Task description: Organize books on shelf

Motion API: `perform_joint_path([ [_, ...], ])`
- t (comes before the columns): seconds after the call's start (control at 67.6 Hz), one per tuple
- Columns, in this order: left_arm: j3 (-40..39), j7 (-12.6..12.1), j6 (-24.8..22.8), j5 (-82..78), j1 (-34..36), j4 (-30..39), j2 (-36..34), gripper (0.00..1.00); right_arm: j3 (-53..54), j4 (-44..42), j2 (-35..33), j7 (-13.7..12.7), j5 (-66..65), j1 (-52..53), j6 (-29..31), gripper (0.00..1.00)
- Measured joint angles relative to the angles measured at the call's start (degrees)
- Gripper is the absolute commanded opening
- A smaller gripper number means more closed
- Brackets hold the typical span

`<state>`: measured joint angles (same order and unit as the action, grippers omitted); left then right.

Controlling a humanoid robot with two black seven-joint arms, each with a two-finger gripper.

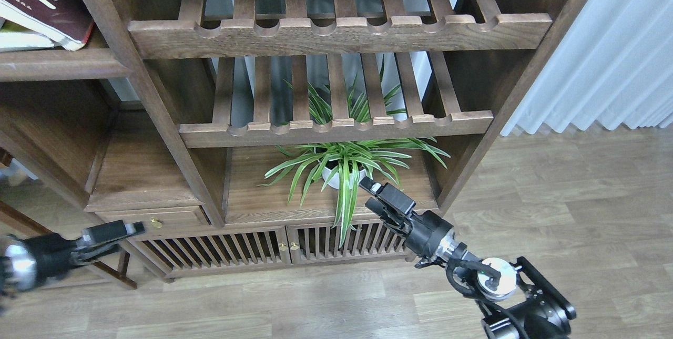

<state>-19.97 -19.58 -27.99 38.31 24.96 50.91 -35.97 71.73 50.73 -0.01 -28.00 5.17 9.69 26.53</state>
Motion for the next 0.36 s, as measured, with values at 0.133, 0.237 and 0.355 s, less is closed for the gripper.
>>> perform_joint_path([
  [0.133, -2.4, 0.6, 0.0, 0.5, -0.3, -0.4, 2.7, 0.99, 0.0, 0.0, 0.0, 0.0, 0.0, 0.9, 0.3, 1.00],
  [0.237, -6.1, 0.6, 0.0, 0.5, -0.1, -0.4, 4.4, 0.99, -0.1, 0.0, 0.0, 0.0, 0.0, 1.3, 0.3, 1.00],
  [0.355, -8.6, 0.5, 0.0, 0.2, 0.3, -0.5, 5.4, 0.99, -0.1, -0.3, 0.0, 0.0, -0.1, 1.4, 0.2, 1.00],
])
